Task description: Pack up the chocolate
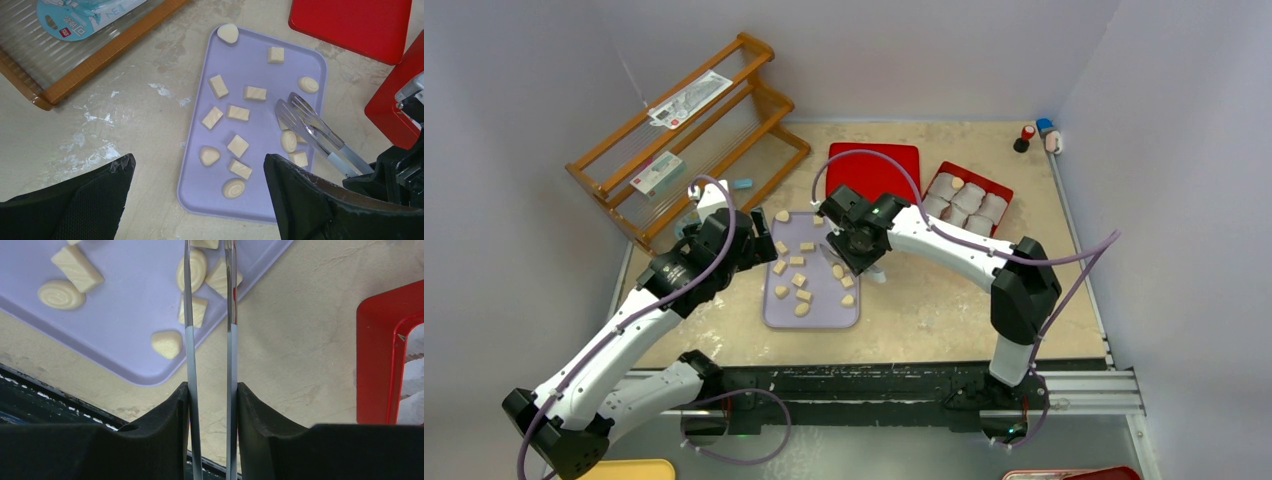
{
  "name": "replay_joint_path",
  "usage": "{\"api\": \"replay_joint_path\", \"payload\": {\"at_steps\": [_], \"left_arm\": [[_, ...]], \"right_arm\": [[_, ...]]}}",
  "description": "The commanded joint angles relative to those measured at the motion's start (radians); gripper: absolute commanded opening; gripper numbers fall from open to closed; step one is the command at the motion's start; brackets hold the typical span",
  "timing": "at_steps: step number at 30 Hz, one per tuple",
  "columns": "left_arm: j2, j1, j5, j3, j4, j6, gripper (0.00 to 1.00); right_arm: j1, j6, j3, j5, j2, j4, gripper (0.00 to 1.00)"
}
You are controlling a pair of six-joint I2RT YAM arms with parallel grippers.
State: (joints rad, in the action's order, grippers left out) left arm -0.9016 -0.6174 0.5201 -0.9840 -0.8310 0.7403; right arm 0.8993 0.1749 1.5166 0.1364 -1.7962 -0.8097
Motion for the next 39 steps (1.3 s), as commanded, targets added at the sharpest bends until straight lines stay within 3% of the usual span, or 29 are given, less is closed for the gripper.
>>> {"api": "replay_joint_path", "payload": {"at_steps": [1, 13, 22, 39], "left_arm": [[-0.002, 0.000, -0.004, -0.002, 0.026, -0.016, 1.00], [-0.011, 0.000, -0.003, -0.007, 0.032, -0.024, 1.00], [-0.012, 0.001, -0.006, -0.014, 0.029, -0.026, 1.00], [-0.008, 0.000, -0.022, -0.014, 0.018, -0.015, 1.00]], "right_arm": [[0.006, 0.011, 0.073, 0.020, 0.055, -0.020, 0.00], [0.007, 0.007, 0.105, 0.031, 0.053, -0.037, 0.00], [0.011, 0.012, 0.096, 0.036, 0.069, -0.064, 0.33], [0.022, 0.039, 0.105, 0.014, 0.071, -0.125, 0.43]]}}
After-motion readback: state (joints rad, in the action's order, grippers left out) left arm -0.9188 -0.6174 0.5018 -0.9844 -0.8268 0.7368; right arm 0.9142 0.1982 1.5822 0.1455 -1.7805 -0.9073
